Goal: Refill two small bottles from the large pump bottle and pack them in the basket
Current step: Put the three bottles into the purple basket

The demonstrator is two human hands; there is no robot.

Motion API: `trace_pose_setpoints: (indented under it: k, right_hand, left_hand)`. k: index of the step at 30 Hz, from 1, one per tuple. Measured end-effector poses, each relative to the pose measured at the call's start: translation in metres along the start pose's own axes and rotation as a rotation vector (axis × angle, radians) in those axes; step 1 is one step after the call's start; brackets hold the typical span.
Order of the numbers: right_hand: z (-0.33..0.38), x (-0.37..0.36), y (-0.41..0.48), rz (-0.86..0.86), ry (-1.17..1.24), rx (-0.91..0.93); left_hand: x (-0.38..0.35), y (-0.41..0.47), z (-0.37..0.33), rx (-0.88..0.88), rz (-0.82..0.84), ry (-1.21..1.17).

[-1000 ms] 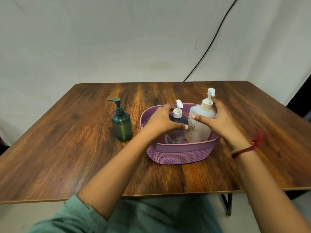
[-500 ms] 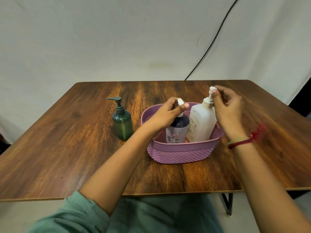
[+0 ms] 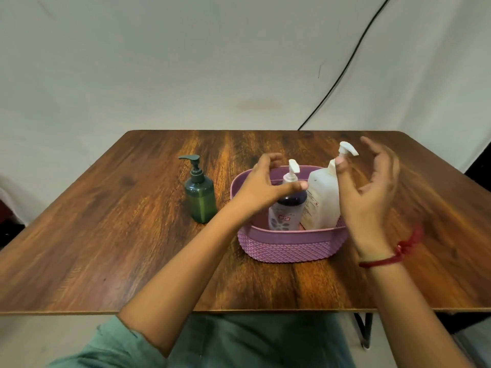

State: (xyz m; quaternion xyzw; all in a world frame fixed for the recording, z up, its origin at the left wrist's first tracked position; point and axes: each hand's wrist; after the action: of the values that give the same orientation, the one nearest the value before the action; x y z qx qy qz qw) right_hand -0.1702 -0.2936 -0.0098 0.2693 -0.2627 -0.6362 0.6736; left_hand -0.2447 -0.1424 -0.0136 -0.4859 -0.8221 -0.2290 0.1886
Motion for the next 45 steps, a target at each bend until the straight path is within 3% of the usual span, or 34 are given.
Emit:
trace_pose_setpoints:
  k: [3, 6, 8, 10, 15, 20, 24, 31, 35, 39, 45]
  right_hand:
    - [0.024, -0.006, -0.025, 0.037, 0.033, 0.133]
    - [0.040, -0.025, -0.048, 0.203, 0.061, 0.204]
    - [0.044, -0.044, -0.060, 0.321, 0.083, 0.198]
    - [0.045, -0.060, -0.067, 0.415, 0.103, 0.156]
    - [0.046, -0.083, -0.072, 0.564, 0.120, 0.048]
    - [0.043, -0.082, -0.069, 0.600, 0.130, -0.037]
    - [0.042, -0.077, -0.067, 0.612, 0.141, -0.054]
    - [0.048, -0.077, -0.062, 0.604, 0.196, -0.081]
    - [0.055, -0.080, -0.054, 0.574, 0.244, -0.036]
    - [0.053, -0.072, -0.055, 0.607, 0.144, 0.036]
    - [0.043, -0.063, -0.057, 0.661, -0.010, -0.050]
  left_hand:
    - [0.014, -0.026, 0.003, -0.172, -0.257, 0.076]
    - [0.027, -0.052, 0.020, -0.237, -0.617, 0.084]
    - [0.034, -0.058, 0.044, -0.146, -0.802, 0.043]
    - [0.039, -0.058, 0.071, 0.018, -0.863, 0.019]
    - [0.041, -0.047, 0.111, 0.309, -0.547, 0.095]
    - [0.042, -0.031, 0.125, 0.362, -0.491, 0.001]
    - [0.045, -0.039, 0.129, 0.319, -0.524, -0.068]
    - [0.067, -0.049, 0.083, 0.073, -0.755, -0.023]
    - [0.072, -0.047, 0.031, -0.055, -0.722, 0.019]
    - [0.055, -0.040, 0.006, -0.056, -0.688, 0.004]
    - [0.032, -0.039, 0.004, -0.058, -0.581, 0.025]
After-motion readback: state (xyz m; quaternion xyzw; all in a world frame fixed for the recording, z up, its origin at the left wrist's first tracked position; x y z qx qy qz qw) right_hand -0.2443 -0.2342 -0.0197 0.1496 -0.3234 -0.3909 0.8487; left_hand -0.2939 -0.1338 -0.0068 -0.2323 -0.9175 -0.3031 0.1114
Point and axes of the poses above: each hand's wrist, its own y-axis towards the middle knuckle, its own x-axis out of the back of the hand, z = x × y, and after that the axes turned 10 degrees about y, right-handed
